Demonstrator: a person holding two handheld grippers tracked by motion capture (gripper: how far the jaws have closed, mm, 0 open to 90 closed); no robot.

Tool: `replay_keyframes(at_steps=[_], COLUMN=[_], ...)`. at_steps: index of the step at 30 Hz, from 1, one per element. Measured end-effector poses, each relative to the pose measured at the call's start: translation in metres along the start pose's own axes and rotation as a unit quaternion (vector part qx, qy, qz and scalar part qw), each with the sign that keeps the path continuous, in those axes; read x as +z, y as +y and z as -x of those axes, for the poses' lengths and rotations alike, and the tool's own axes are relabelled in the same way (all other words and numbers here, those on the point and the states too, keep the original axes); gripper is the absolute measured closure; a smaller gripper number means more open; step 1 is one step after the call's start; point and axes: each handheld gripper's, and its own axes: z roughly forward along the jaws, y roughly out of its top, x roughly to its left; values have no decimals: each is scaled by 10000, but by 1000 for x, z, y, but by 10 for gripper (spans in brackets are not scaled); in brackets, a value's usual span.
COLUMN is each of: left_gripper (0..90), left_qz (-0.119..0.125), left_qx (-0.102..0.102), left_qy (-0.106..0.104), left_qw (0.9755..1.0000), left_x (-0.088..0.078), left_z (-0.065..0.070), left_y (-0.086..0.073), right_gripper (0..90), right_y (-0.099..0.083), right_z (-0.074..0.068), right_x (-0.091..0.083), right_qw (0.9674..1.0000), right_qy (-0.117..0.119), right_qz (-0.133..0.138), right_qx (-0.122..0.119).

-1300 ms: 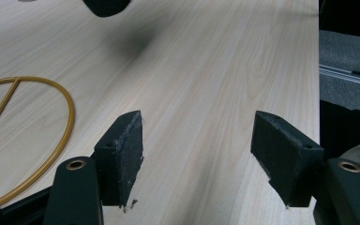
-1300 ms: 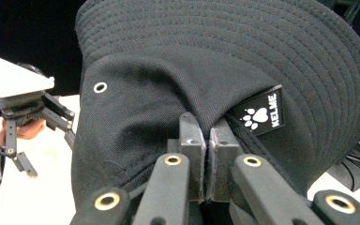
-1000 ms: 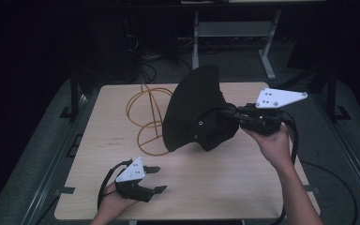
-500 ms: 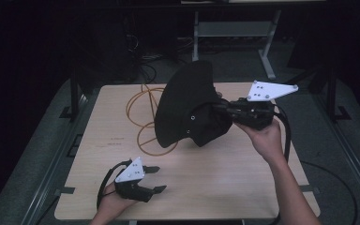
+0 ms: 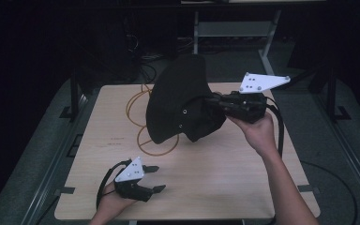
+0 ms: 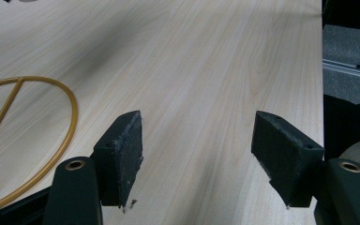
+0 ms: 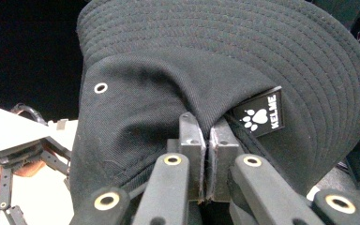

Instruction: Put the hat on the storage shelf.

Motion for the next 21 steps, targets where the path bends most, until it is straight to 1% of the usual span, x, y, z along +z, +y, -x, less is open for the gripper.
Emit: replay_keyframes(at_steps=[1, 8, 14, 21], left_gripper=[332, 332, 332, 329], left_qz=[18, 40, 90, 100], left_qx=[-28, -50, -120, -126], left_qy=[8, 15, -2, -10], left_qw=[10000, 10000, 9999, 9999], left_x=[0, -3, -3, -3], left_z=[0, -3, -3, -5], left_y=[0, -1, -1, 0], right_gripper=[868, 867, 867, 867], right_y=[2, 15, 29, 44], right_z=[0, 2, 4, 6], right_x=[2, 13, 26, 42], right_qw=[10000, 9999, 9998, 9996], right_qy=[4, 78, 172, 235], right_qz=[22, 76, 70, 52], right_qx=[-8, -45, -66, -128])
